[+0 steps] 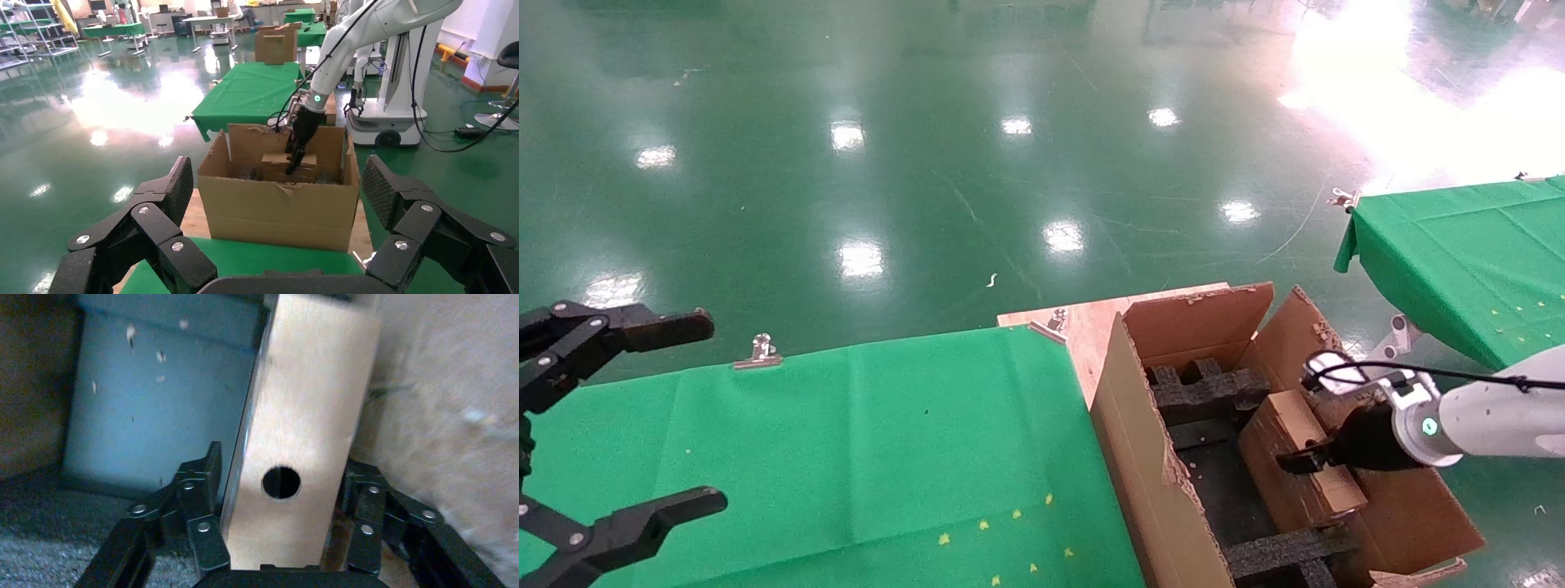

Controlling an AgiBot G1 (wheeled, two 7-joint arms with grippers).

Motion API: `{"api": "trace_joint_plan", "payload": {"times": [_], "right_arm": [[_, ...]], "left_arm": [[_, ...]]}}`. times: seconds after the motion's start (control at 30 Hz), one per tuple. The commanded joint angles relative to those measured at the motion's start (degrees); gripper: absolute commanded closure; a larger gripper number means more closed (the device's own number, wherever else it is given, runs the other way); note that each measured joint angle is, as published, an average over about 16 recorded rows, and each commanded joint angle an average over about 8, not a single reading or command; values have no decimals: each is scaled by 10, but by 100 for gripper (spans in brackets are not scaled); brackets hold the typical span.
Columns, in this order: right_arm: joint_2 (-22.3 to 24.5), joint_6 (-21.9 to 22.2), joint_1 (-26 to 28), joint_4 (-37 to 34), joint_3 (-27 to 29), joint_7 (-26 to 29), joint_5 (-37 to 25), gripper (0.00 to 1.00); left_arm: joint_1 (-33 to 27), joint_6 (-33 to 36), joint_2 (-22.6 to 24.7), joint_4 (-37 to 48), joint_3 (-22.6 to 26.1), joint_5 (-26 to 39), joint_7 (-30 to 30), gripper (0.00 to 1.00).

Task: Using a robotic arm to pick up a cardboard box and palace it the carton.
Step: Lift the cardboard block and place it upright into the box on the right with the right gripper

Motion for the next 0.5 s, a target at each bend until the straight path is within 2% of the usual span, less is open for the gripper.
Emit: {"api": "trace_joint_plan", "payload": {"times": [0.03,0.3,0.5], "right_arm": [[3,-1,4,3,0,-1,-1,0],[18,3,45,35,5,4,-19,0],[27,4,109,82,20,3,-38,0]], "left_arm": [[0,0,0,0,0,0,0,0],[0,0,0,0,0,0,0,0],[0,0,0,0,0,0,0,0]]}}
